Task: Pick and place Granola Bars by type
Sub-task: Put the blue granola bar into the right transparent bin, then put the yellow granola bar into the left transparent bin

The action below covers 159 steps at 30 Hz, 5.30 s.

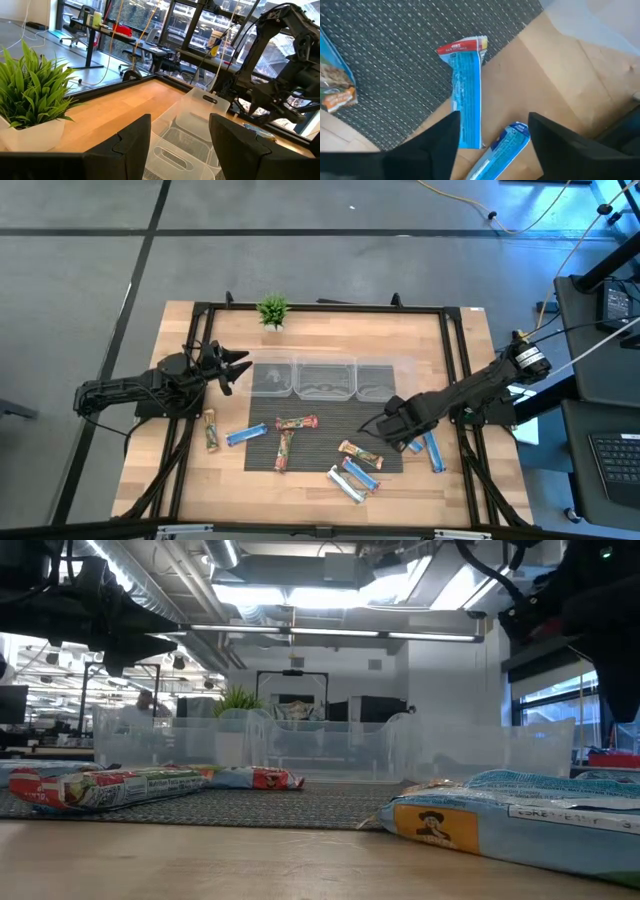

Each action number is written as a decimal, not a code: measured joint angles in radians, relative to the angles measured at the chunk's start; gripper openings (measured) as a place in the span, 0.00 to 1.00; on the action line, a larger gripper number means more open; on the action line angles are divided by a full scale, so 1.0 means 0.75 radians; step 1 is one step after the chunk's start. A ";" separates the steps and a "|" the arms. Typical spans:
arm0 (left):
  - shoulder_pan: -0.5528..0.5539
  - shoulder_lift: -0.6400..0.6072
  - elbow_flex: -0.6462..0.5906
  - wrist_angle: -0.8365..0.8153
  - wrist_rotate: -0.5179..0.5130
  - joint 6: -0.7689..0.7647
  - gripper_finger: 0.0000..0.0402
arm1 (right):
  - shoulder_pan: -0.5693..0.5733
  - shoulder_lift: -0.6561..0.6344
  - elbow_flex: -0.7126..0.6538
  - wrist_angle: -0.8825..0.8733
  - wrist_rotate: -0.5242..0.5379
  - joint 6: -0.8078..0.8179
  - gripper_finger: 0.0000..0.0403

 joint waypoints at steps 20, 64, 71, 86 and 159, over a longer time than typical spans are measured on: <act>0.000 0.000 0.000 0.000 0.000 0.000 0.48 | 0.171 -0.001 -0.073 -0.143 -0.177 0.847 0.68; 0.000 0.000 0.000 0.000 -0.004 0.000 0.48 | 0.195 -0.161 -0.461 0.439 -0.269 0.797 0.22; 0.000 0.000 0.000 0.000 -0.005 0.000 0.48 | 0.195 -0.372 -0.459 0.763 -0.157 0.558 0.22; 0.000 0.000 0.000 0.008 -0.004 0.000 0.48 | -0.198 -0.854 -0.455 1.442 0.618 -0.852 0.22; 0.001 0.000 0.000 0.096 -0.108 -0.079 0.48 | -0.642 -0.027 0.311 0.120 0.373 -1.040 0.36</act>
